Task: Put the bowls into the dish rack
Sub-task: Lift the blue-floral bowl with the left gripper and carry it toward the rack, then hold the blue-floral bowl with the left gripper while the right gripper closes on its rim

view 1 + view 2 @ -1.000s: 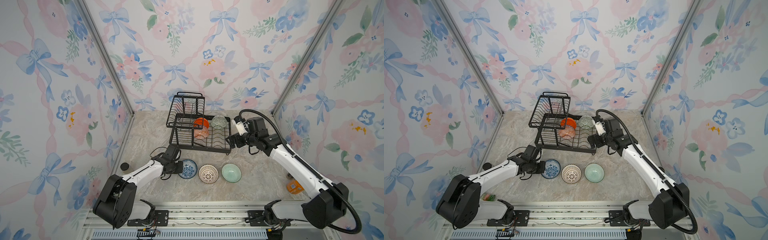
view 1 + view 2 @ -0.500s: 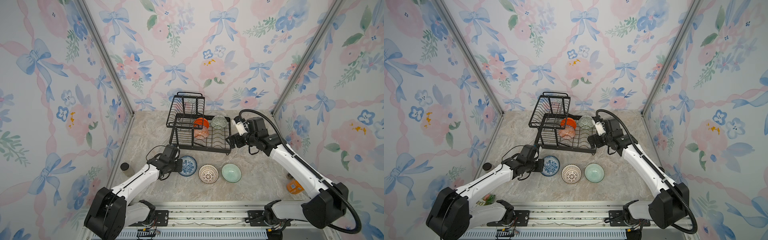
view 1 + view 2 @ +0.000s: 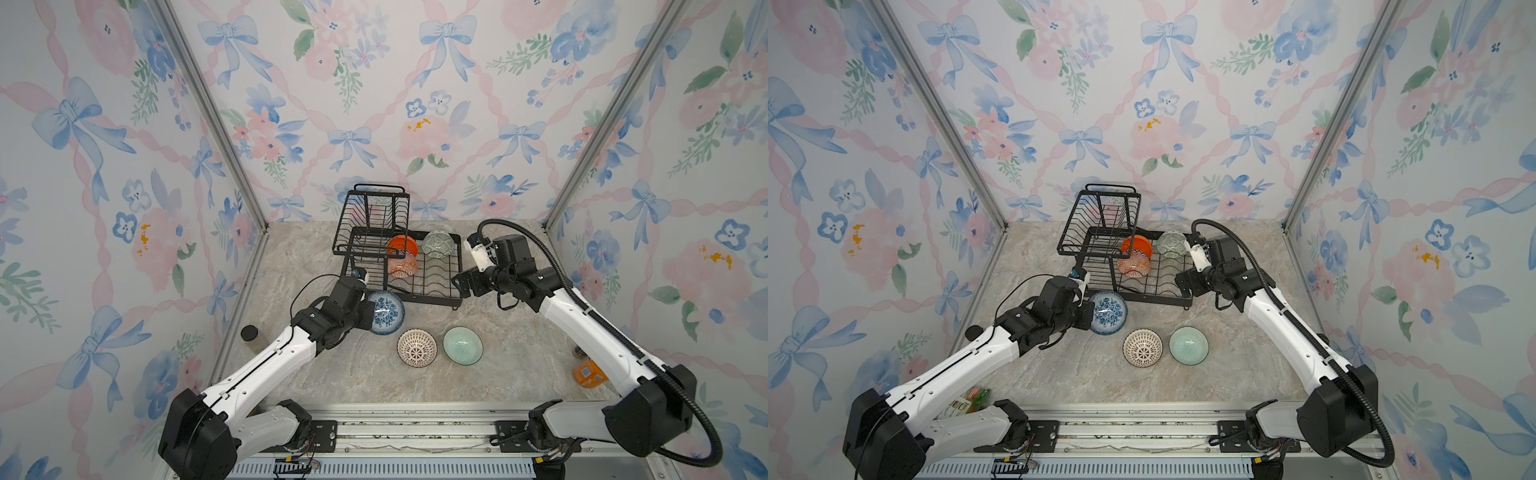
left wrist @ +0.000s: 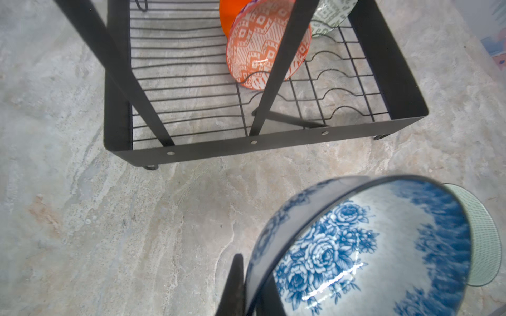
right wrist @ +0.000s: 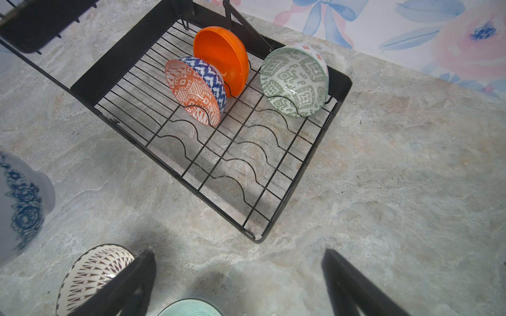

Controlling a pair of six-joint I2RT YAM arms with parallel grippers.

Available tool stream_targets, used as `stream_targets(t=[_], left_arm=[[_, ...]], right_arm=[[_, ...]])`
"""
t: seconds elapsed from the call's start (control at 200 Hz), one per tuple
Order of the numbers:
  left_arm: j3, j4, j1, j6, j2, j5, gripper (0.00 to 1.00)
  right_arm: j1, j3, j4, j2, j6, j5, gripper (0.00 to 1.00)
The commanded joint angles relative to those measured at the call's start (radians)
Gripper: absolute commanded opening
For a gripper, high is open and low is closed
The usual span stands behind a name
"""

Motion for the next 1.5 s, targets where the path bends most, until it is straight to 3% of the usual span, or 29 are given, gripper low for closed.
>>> stream_targets(t=[0.0, 0.185, 0.375, 0.57, 1.005, 1.425, 1.495], left_arm=[[0.096, 0.022, -0.029, 0.05, 0.003, -0.055, 0.0], [0.221, 0.029, -0.059, 0.104, 0.027, -0.077, 0.0], [0.317, 0.113, -0.067, 0.192, 0.072, -0.024, 0.0], [0.428, 0.171, -0.08, 0.248, 0.149, 0.024, 0.0], [0.639, 0.258, -0.067, 0.379, 0.372, 0.022, 0.0], [0.857, 0.276, -0.061, 0.401, 0.549, 0.099, 0.0], [0.876, 0.277, -0.062, 0.399, 0.563, 0.108, 0.0]], right_arm=[[-0.007, 0.027, -0.025, -0.013, 0.01, -0.015, 0.97], [-0.007, 0.035, -0.02, -0.037, 0.019, -0.02, 0.97], [-0.007, 0.065, 0.016, -0.053, 0.04, -0.044, 0.97], [-0.005, 0.126, 0.062, -0.08, 0.063, -0.079, 0.97], [0.019, 0.25, 0.11, -0.13, 0.103, -0.139, 0.97], [0.042, 0.318, 0.139, 0.01, 0.203, -0.026, 1.0], [0.04, 0.329, 0.139, 0.026, 0.218, -0.003, 0.96]])
